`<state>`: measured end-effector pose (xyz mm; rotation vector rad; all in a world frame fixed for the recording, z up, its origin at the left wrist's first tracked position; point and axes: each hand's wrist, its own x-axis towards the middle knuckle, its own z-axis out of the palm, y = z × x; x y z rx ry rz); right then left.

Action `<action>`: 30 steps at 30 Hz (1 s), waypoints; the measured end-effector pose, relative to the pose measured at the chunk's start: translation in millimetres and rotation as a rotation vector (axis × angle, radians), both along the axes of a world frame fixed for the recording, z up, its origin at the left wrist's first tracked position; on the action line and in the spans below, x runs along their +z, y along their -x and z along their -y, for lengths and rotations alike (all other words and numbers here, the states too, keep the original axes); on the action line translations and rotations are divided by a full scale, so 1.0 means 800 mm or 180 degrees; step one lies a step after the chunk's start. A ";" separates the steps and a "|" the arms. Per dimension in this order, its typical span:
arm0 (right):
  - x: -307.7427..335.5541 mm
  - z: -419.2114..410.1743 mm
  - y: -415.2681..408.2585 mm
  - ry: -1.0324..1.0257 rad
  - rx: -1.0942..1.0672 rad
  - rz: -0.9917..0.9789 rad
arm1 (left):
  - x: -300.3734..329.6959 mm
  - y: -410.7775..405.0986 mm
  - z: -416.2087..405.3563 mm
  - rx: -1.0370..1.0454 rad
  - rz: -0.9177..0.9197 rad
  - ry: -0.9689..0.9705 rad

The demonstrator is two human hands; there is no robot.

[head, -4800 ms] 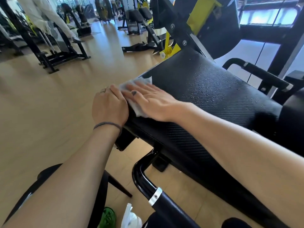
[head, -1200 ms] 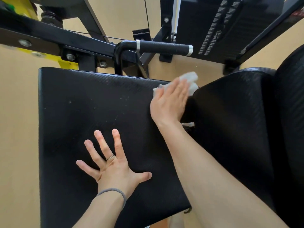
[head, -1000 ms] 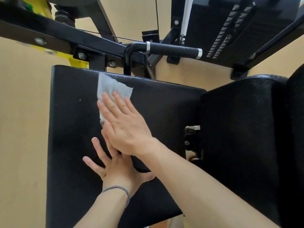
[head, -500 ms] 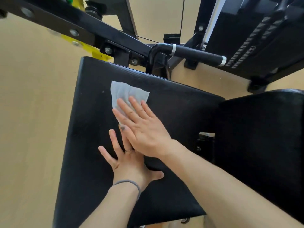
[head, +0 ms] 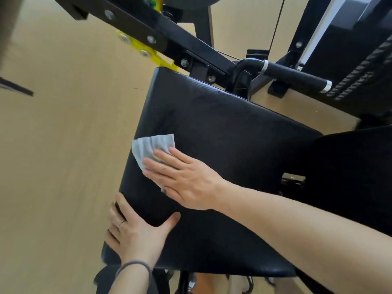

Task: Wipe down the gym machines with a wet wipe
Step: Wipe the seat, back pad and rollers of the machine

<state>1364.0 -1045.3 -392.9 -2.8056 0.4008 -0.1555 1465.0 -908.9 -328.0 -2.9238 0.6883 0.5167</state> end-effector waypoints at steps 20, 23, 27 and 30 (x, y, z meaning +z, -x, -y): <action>0.017 0.136 -0.038 -0.0362 -0.1891 -0.0044 | -0.015 -0.007 -0.004 0.0066 -0.0107 0.0081; 0.005 0.051 -0.009 -0.0408 -0.1759 0.0038 | -0.011 -0.002 -0.001 0.0078 -0.0024 0.0077; -0.019 -0.033 0.066 -0.0010 -0.0349 -0.0032 | 0.003 0.018 0.011 -0.0447 0.0212 0.0123; -0.038 0.010 0.090 0.0153 -0.0462 -0.0083 | 0.012 0.041 0.028 -0.0786 0.0387 0.0090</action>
